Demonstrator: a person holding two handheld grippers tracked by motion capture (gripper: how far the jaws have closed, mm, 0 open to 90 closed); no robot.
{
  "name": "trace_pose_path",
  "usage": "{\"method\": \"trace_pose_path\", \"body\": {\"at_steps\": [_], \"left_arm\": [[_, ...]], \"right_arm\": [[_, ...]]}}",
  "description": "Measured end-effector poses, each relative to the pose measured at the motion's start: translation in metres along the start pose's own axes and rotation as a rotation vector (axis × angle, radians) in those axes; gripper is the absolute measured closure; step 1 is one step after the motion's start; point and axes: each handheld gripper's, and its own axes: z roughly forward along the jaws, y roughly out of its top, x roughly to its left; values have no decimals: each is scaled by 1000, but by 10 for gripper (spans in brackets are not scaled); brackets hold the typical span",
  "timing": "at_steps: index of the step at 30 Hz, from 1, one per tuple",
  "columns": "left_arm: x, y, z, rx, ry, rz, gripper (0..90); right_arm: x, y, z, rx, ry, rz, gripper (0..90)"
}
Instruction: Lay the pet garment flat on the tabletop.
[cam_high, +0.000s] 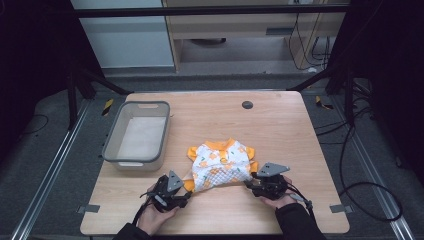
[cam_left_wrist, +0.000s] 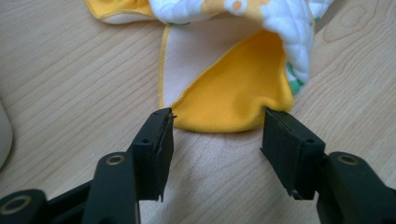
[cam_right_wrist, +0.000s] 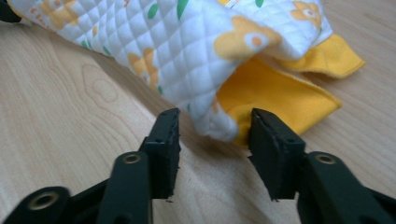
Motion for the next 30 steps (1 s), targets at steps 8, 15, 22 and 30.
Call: {"method": "trace_pose_path", "body": {"at_steps": [8,15,22,30], "left_arm": [[-3,2,0,-1,-23,3,551],[-9,2,-1,-6,-54,20,527],[-14,4,-1,-12,-54,43,507],[-14,14,3,0,-91,29,812]], "right_arm": [[1,8,-4,11,42,17,810],[3,15,-12,-16,118,94,823],[4,15,-13,-23,121,101,821],[5,16,-16,-43,130,103,818]]}}
